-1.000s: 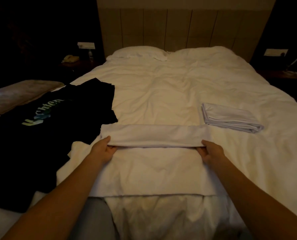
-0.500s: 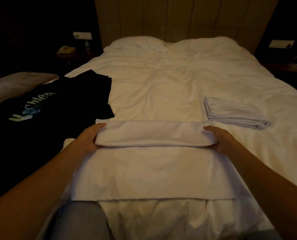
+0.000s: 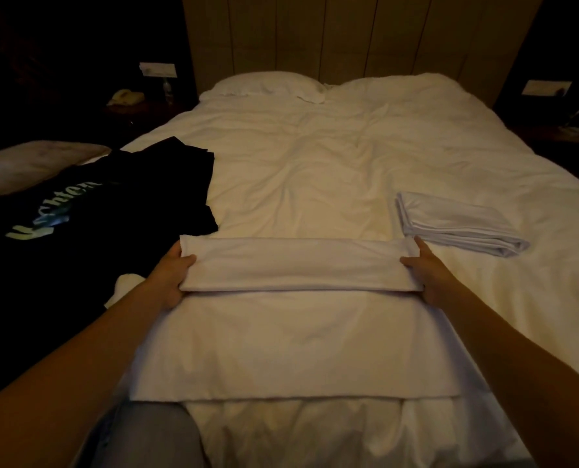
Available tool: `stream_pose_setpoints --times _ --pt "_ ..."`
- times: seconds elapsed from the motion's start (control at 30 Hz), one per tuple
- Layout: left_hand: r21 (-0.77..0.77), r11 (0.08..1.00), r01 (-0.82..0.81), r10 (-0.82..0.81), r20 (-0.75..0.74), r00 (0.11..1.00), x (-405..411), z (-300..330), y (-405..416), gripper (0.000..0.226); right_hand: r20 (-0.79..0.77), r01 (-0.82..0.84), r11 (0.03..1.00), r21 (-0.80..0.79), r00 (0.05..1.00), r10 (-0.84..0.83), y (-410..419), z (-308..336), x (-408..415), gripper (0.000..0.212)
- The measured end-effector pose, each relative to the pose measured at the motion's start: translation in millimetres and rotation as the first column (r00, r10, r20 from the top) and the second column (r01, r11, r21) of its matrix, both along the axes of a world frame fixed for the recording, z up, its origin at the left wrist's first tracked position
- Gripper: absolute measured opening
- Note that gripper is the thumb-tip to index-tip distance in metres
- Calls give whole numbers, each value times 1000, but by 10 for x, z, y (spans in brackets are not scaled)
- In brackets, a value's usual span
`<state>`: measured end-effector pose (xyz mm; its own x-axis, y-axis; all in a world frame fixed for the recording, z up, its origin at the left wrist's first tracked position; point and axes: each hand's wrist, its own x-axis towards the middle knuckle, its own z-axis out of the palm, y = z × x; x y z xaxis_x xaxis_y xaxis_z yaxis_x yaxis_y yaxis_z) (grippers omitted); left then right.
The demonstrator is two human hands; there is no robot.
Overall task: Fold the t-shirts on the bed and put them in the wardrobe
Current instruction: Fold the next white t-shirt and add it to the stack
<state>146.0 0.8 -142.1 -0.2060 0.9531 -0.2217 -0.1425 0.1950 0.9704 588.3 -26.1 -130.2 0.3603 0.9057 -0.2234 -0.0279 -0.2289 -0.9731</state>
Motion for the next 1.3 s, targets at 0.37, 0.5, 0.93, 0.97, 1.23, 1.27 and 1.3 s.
stream_pose_setpoints --times 0.37,0.5,0.93,0.97,1.23,1.27,1.3 --pt "25 1000 -15 18 -153 988 -33 -4 -367 77 52 152 988 -24 987 -151 -331 -5 -139 22" --pt "145 989 -18 115 -701 704 -55 20 -460 72 691 173 985 -25 715 -108 -425 79 -226 56" --pt "146 900 410 12 -949 314 491 110 95 45 922 -259 964 -59 356 152 119 13 -776 61" --pt "131 900 417 4 -956 293 492 95 166 45 933 -276 958 -77 318 167 180 -1 -751 60" --pt "13 914 406 -51 -988 145 443 -44 604 53 990 -314 942 -121 36 139 538 -100 -529 53" --pt "-7 910 414 -66 -989 129 443 -49 638 52 987 -315 937 -148 6 158 556 -85 -528 52" --pt "-30 904 426 -78 -992 96 440 -52 662 55 984 -318 932 -174 -20 177 571 -70 -530 51"
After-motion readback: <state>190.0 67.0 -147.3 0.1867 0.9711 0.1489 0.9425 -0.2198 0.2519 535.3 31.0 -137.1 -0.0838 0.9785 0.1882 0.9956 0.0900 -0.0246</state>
